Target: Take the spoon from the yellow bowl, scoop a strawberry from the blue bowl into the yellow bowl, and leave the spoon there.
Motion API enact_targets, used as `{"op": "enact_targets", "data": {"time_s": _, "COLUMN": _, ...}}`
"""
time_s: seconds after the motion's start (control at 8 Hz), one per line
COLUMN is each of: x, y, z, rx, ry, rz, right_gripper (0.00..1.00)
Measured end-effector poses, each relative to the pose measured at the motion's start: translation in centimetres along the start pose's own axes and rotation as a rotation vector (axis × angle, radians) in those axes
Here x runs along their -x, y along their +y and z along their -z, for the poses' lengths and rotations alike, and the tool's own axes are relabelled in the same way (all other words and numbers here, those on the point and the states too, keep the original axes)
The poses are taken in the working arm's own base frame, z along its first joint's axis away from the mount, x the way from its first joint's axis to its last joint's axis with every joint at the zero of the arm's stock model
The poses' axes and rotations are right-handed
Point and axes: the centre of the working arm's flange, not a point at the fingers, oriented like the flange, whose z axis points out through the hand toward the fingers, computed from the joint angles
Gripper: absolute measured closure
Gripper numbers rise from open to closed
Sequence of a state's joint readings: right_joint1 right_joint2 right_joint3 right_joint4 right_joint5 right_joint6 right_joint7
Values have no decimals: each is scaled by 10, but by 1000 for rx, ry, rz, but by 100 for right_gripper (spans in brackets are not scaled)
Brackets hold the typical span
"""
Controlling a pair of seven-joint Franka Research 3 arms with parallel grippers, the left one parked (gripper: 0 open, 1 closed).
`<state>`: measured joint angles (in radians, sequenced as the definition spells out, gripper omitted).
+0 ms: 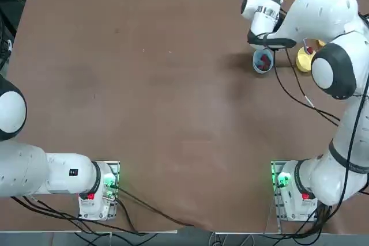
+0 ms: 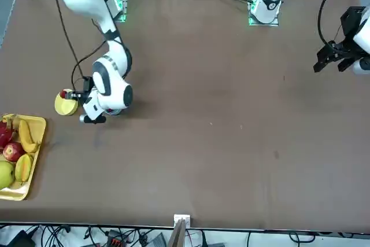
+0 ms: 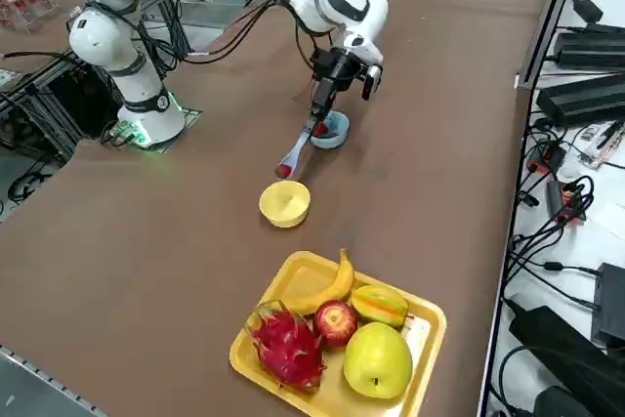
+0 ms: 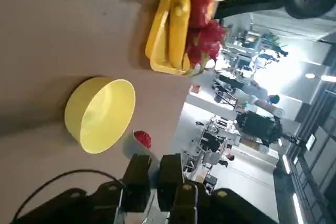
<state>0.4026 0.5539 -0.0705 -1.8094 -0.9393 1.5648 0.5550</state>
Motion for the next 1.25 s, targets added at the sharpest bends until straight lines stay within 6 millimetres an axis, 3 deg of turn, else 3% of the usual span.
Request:
{"op": "enact_targets", "data": {"time_s": 0.38, "x": -12, "y": 12, "z": -35, "rx": -51, "ry": -12, "rz": 122, "right_gripper": 89}}
{"op": "enact_targets", "data": {"time_s": 0.88, "x": -18, "y": -14, "z": -37, "rx": -64, "ry": 26, "rz": 323, "right_gripper": 89}}
{"op": "enact_targets", "data": {"time_s": 1.25, "x": -24, "y": -3, "z": -34, "rx": -67, "ry": 43, "rz": 553, "right_gripper": 89}}
